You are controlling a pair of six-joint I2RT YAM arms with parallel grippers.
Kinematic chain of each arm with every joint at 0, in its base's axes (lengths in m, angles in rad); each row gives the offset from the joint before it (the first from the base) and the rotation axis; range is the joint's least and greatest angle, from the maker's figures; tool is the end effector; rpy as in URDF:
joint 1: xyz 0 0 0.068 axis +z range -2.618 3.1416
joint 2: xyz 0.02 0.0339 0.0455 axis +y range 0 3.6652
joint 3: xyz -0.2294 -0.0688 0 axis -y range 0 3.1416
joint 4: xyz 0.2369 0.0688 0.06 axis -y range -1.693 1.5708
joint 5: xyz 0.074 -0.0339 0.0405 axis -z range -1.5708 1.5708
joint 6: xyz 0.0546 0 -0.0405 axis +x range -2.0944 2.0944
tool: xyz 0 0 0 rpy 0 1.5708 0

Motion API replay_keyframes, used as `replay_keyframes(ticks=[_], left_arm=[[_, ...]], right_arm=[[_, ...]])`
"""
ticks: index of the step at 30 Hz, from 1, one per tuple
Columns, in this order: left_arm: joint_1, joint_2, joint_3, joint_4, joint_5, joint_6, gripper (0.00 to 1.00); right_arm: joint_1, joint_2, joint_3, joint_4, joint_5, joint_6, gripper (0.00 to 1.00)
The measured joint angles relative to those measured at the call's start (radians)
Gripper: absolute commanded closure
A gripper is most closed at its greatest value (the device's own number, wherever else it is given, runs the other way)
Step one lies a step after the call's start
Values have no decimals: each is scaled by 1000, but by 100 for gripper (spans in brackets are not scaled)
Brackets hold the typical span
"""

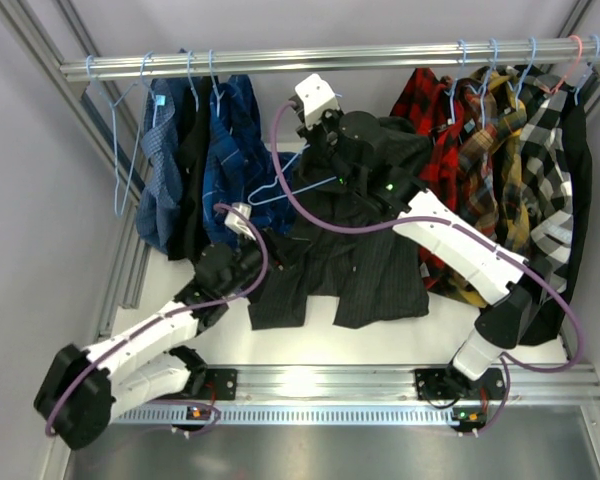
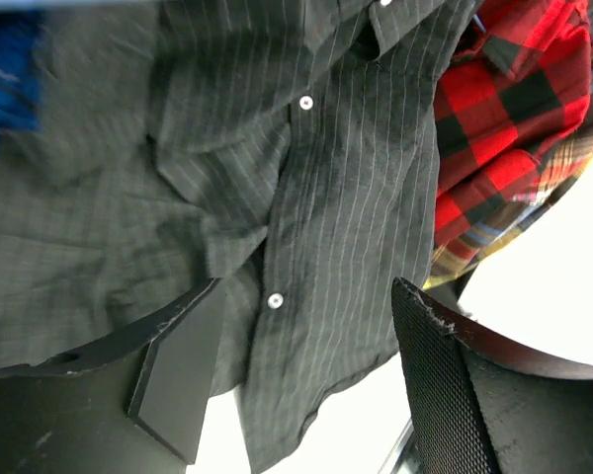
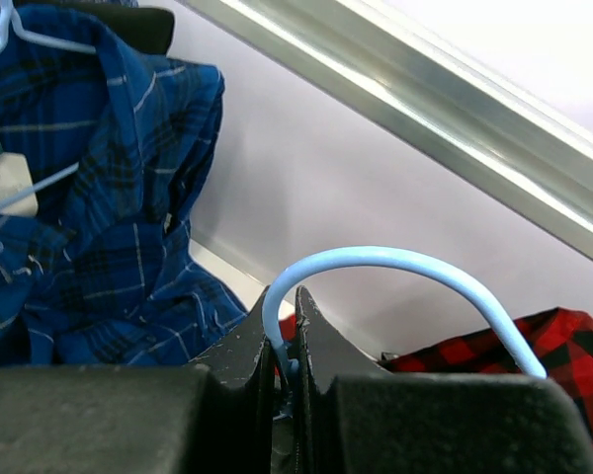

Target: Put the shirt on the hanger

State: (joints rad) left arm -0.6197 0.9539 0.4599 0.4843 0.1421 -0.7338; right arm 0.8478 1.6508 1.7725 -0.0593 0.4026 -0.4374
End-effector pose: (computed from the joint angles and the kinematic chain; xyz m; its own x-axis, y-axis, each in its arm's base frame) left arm 0.2009 -0.1529 0.2399 -0.4681 -0.4804 -0.7417 0.5073 0.5411 -0.6707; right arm 0.2742 0.2784 0.4382 0.2200 -0.3397 -0.9144 -0.3731 0.8368 -0.4006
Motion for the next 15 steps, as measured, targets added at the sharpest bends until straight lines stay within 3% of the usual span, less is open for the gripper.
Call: replay_keyframes(ticks=[4, 10, 15], left_arm=[[-118, 151, -47, 256, -164, -37, 20], [-240, 383, -48, 636, -425, -14, 21], [-290, 590, -2, 724, -583, 36, 22]], right_arm=[[0, 4, 15, -1, 10, 24, 100], [0, 19, 35, -6, 49, 51, 100], [-2, 19, 36, -12, 50, 69, 100]])
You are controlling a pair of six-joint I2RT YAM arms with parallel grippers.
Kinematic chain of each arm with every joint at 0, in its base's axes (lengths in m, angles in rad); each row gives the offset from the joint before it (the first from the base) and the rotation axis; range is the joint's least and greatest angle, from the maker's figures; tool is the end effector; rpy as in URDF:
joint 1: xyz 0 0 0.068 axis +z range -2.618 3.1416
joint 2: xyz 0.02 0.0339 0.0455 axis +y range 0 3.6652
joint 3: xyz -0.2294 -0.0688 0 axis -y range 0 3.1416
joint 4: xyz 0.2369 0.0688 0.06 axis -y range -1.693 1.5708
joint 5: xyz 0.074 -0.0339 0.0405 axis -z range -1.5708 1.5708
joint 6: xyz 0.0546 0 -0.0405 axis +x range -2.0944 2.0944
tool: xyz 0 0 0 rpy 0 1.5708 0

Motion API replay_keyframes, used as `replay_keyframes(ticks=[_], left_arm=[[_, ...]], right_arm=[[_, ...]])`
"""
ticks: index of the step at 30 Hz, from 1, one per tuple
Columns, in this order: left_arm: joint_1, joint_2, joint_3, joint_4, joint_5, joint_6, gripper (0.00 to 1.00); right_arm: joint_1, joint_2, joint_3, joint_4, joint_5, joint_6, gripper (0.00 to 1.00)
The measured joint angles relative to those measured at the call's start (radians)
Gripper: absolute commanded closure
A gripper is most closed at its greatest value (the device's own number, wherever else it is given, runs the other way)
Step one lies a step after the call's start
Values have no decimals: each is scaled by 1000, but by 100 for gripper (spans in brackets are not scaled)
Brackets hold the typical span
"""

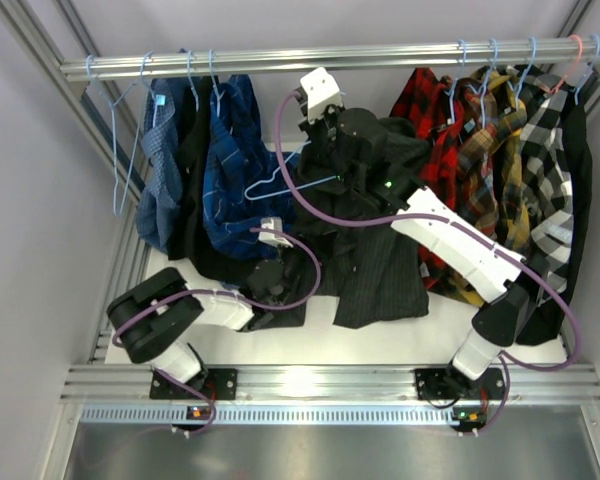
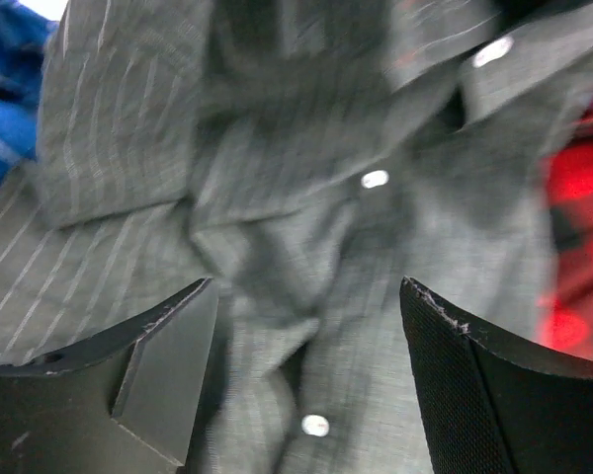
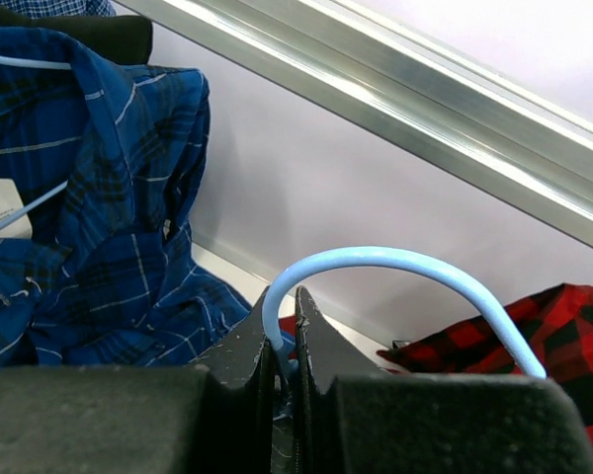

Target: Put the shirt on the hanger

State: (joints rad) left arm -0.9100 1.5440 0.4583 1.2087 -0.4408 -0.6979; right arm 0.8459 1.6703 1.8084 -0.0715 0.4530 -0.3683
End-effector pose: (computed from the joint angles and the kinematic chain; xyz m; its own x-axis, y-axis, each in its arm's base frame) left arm 0.2024 -0.2224 0.1764 -0.2342 -0.6457 -0.7268 0.3964 0.6192 -0.6779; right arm 0.2778 0.2776 0.4420 0.1792 -0.2859 -0.9414 -0.3419 0.8791 -0.3321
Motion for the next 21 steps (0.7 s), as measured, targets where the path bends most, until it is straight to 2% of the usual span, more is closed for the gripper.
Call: replay_keyframes(ticks=[3, 7, 21], left_arm=[[-22, 95, 47, 3, -85, 39, 19], [-28, 130, 108, 10, -144, 76, 18], [-28, 132, 205, 48, -178, 200, 22]], right_arm=[[0, 0, 0, -4, -1, 11, 100], [-3, 0, 0, -4, -1, 25, 100], [-24, -2, -2, -4, -2, 68, 100]])
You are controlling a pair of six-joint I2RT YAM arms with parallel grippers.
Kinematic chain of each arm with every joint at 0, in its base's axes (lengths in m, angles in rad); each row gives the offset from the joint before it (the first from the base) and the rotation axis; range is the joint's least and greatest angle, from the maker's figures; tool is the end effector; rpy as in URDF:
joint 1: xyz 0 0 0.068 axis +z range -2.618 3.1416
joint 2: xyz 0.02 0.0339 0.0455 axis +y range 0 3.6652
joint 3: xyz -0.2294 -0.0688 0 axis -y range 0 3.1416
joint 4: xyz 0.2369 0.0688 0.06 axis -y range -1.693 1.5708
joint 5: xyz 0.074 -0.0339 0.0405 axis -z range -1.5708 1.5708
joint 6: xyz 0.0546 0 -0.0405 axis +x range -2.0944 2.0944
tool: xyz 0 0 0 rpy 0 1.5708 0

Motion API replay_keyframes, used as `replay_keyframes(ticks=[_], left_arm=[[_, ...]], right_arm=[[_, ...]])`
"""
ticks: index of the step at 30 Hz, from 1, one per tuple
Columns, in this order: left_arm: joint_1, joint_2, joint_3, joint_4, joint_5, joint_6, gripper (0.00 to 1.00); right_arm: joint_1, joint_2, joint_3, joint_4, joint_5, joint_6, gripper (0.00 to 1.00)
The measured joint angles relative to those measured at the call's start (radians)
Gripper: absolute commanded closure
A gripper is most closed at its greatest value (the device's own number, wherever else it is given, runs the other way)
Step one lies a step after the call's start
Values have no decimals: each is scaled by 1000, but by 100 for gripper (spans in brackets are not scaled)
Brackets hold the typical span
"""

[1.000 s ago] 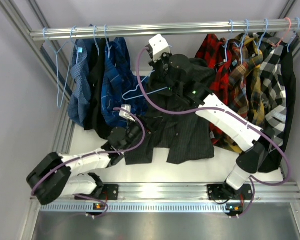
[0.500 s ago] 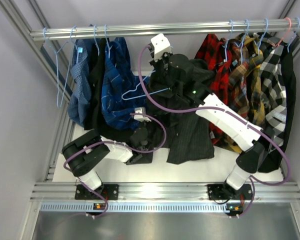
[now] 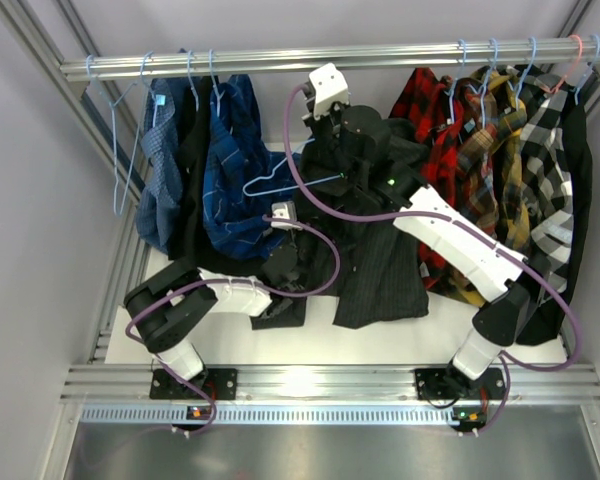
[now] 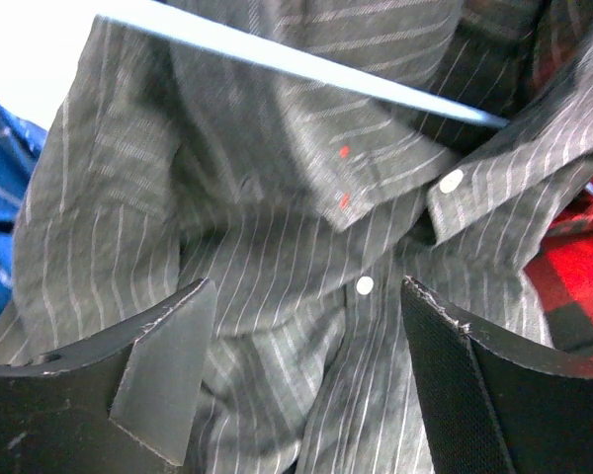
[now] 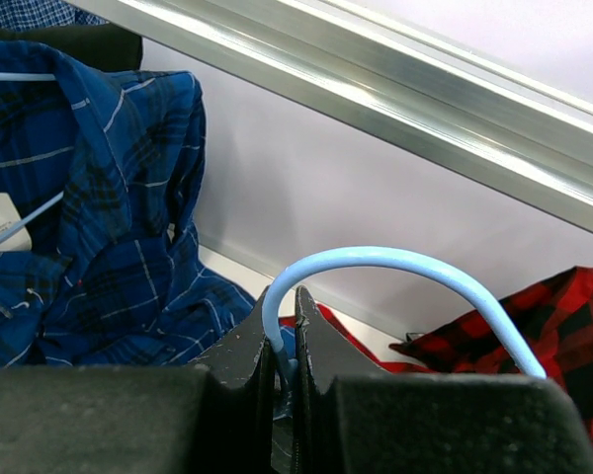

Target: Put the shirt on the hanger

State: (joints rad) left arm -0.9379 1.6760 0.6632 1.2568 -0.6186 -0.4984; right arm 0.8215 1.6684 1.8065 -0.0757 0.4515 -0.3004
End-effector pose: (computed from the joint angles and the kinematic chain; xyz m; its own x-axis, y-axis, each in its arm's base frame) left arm 0.2239 -0.2517 0.2011 -0.0294 -0.6183 -0.7854 0.3529 0.7287 -0.5869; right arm 0.2842 0.2705 0.4415 0.1477 -0.2321 -0.9614 -0.3334 0.9035 -0.2693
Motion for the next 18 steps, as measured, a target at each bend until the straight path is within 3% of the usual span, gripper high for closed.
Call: replay_keyframes(ticks=[10, 18], left_arm=[[15, 27, 87, 9, 0, 59, 23], [123, 43, 92, 8, -4, 17, 25]], right_arm=[[0, -28, -14, -2, -9, 17, 100], [0, -38, -35, -3, -26, 24, 100]])
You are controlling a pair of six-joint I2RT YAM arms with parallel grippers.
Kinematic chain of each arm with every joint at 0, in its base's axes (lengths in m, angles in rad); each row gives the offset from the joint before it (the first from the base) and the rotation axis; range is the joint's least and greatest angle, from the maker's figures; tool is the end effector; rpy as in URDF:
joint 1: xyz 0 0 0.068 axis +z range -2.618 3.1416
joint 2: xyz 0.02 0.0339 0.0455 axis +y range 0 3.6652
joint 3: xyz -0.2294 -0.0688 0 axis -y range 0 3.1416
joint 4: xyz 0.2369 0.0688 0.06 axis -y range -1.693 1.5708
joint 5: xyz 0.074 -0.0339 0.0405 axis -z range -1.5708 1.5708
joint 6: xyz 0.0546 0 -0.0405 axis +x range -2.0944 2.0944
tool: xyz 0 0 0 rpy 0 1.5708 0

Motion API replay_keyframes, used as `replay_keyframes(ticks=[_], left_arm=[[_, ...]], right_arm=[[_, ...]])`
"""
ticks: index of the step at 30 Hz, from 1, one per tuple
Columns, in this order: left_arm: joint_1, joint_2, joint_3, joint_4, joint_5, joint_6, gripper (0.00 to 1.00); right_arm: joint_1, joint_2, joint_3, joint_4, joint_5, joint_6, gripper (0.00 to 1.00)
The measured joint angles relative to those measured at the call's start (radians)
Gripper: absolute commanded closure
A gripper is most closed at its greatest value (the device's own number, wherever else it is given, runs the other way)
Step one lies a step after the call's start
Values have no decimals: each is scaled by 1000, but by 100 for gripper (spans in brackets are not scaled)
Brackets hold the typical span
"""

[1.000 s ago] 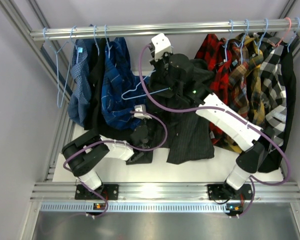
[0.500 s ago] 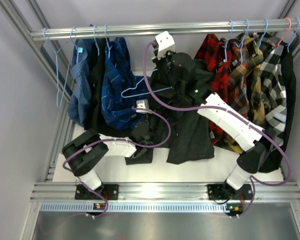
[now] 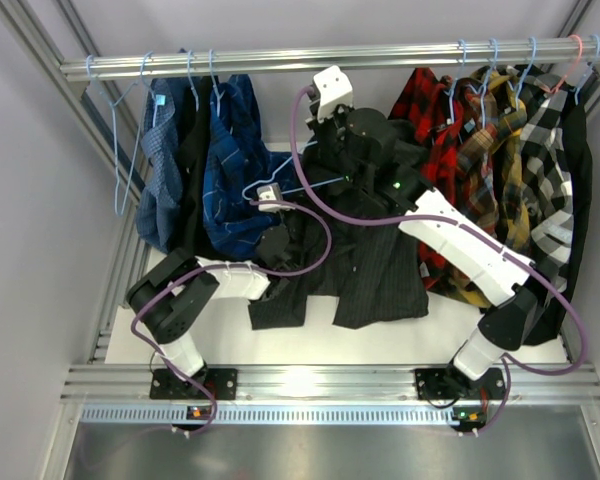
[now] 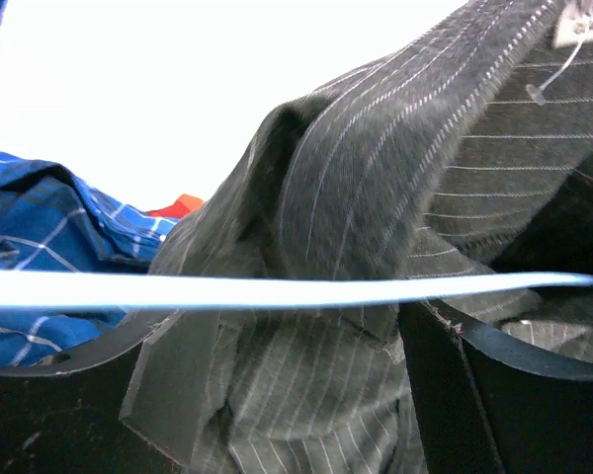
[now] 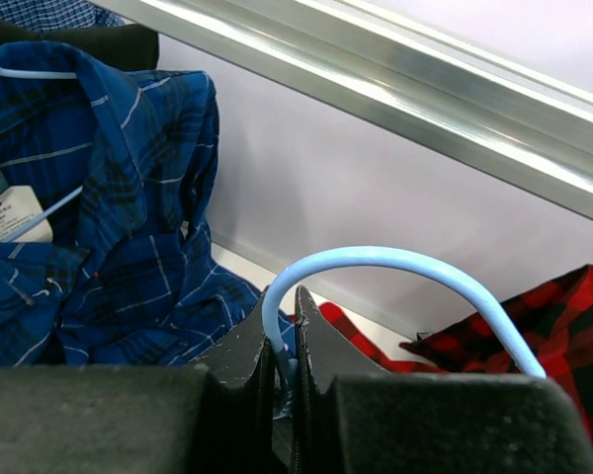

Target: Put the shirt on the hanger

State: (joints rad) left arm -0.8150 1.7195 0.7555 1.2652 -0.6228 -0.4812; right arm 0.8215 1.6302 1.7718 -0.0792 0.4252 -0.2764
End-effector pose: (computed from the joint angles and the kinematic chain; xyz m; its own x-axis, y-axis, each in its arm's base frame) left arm 0.2642 -0.2339 0.2151 0.0836 -0.6369 -0.7664 0.2795 0.7533 -0.5954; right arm 0.2775 0.2652 0.4430 0.1463 -0.2077 -0.9672 -0.3603 0.8994 -0.2476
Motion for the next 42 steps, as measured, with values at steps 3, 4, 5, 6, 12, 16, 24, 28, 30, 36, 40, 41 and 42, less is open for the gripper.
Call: replay_keyframes(ticks=[3, 4, 5, 6, 12, 16, 24, 28, 30, 36, 40, 41, 42], left_arm=[[16, 0, 4, 0, 4, -7, 26], [19, 1, 8, 0, 7, -9, 26], [22, 4, 16, 0, 12, -11, 26], [23, 8, 24, 0, 18, -15, 26], [24, 51, 51, 0, 34, -41, 63], [26, 72, 70, 0, 35, -51, 100], [28, 19, 0, -1, 20, -22, 100], [33, -127, -122, -1, -31, 32, 100], [45, -227, -183, -3, -64, 56, 100], [85, -497, -272, -43, -140, 64, 100], [109, -642, -288, -117, -151, 51, 100], [119, -674, -296, -145, -144, 39, 100], [127, -701, -301, -174, -135, 26, 100]], right_arm=[[0, -1, -5, 0, -8, 0, 100], [0, -1, -5, 0, -11, 0, 100], [0, -1, -5, 0, -12, 0, 100], [-1, -1, -5, 0, -13, 0, 100], [-1, -1, -5, 0, -27, 1, 100], [-2, -1, -5, 0, -27, 8, 100], [-5, -1, -5, 2, -23, -5, 100], [-13, -1, -31, 25, -8, -24, 100], [-15, -1, -60, 46, 10, -43, 100], [-16, -8, -122, 174, 50, -71, 100], [-16, -32, -163, 242, 45, -61, 100], [-16, -39, -176, 253, 37, -53, 100], [-16, -46, -189, 260, 26, -45, 100]])
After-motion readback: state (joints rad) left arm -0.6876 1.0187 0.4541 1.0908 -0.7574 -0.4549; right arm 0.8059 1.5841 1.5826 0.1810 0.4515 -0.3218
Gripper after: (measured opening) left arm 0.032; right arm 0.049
